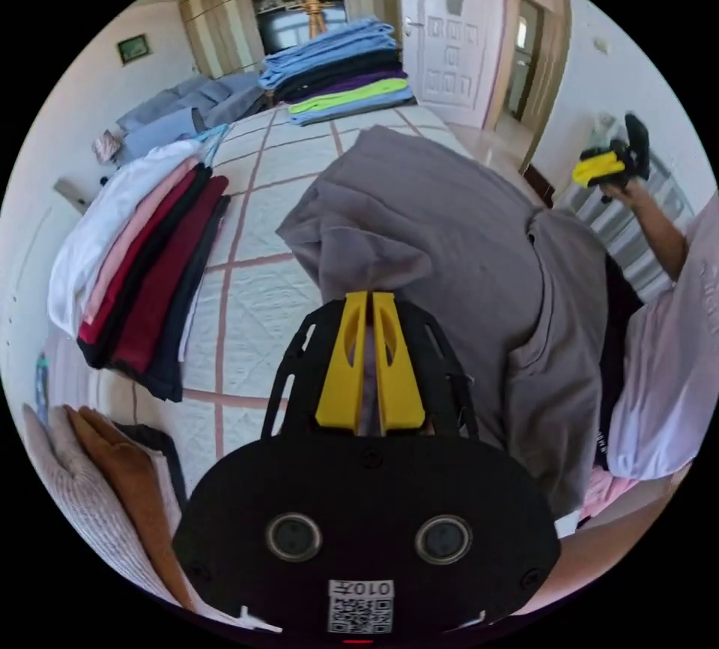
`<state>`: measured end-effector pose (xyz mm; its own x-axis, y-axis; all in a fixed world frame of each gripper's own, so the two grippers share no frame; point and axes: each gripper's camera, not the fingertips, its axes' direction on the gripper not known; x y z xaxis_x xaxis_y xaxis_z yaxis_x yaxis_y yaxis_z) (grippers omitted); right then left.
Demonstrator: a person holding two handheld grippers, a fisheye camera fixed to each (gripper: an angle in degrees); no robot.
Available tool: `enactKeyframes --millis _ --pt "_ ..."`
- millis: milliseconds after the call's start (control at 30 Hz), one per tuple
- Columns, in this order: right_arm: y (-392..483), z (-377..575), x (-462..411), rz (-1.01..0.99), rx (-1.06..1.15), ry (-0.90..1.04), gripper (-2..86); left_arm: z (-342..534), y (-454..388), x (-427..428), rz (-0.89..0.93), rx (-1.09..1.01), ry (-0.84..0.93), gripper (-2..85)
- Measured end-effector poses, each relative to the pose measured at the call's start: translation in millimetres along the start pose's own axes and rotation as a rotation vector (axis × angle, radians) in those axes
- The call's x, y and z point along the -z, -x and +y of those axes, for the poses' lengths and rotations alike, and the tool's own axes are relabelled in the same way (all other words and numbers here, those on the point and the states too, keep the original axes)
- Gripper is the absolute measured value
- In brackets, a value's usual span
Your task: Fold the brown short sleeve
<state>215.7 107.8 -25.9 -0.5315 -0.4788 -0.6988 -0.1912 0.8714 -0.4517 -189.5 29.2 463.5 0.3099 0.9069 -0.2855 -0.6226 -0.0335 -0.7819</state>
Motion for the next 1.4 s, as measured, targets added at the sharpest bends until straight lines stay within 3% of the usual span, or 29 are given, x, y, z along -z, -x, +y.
enactKeyframes --millis 233,500,567,733,1100,1400 --pt "-9 -7 -2 -0.032 -0.008 -0.008 2.0 40 97 42 -0.24 0.408 0.06 0.1" --pt "-1 -15 2 -0.039 0.018 -0.002 2.1 81 113 -5 -0.322 0.592 0.308 4.2" --pt "3 -18 7 -0.032 0.029 -0.005 2.1 93 109 -5 -0.331 0.636 0.293 6.3" --pt "10 -18 17 -0.026 0.04 -0.014 2.0 137 54 62 -0.206 0.723 0.042 9.2" --pt "44 -22 28 -0.074 0.075 -0.035 1.8 257 -52 62 0.05 0.895 0.011 6.5" --pt "64 -16 47 -0.046 0.061 -0.052 1.6 256 -58 72 0.005 0.845 0.038 0.8"
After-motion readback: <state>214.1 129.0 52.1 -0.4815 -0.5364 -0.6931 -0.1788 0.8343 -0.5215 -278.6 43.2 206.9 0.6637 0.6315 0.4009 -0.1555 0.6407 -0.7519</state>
